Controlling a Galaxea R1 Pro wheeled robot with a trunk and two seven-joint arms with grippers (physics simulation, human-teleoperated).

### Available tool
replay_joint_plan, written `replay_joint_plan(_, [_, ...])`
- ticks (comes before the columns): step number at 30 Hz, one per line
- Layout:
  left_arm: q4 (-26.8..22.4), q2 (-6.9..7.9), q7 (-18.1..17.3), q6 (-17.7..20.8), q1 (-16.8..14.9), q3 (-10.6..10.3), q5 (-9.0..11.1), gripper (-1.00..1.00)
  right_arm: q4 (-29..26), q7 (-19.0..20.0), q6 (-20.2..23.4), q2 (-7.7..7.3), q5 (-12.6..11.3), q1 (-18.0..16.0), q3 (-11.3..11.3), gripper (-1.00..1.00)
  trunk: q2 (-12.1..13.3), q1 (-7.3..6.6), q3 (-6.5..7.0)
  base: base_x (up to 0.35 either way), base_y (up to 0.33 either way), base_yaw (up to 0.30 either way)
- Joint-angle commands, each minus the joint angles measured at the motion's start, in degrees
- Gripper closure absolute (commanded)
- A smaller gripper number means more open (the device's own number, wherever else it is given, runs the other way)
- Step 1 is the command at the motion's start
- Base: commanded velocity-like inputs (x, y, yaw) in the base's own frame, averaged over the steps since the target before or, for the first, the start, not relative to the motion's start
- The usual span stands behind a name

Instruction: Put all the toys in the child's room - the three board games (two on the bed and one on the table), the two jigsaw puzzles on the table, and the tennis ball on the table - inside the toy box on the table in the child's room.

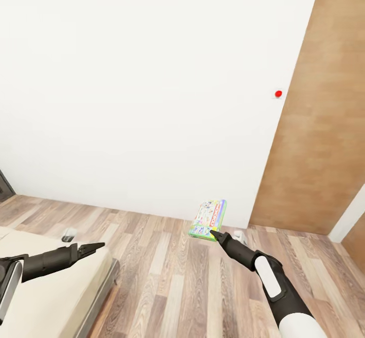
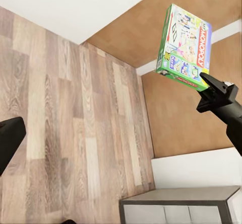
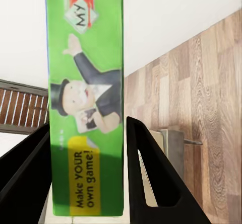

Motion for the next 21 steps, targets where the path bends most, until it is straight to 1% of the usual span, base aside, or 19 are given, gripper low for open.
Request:
replay_joint_plan(1, [0.0,0.02,0.0,0.5,0.0,0.0,0.2,-1.0,0.0,0.1,0.5,0.08,-0.4,-0.1,-0.3,1.0,-0.1,0.04,-0.13,0.0,0.0,-0.279])
replay_joint_plan(17, [-0.1,0.0,0.0,0.5,0.0,-0.1,0.2,-1.0,-0.1,0.1,0.5,0.08,-0.5,-0.1,-0.3,1.0,-0.1,0.04,-0.13,0.0,0.0,-0.279])
replay_joint_plan(19, [0.0,-0.01,0.0,0.5,0.0,-0.1,0.2,-1.0,-0.2,0.3,0.5,0.08,-0.5,-0.1,-0.3,1.0,-0.1,0.04,-0.13,0.0,0.0,-0.182])
replay_joint_plan(21, [0.0,-0.01,0.0,0.5,0.0,-0.1,0.2,-1.0,-0.2,1.3,0.5,0.08,-0.5,-0.1,-0.3,1.0,-0.1,0.04,-0.13,0.0,0.0,-0.075])
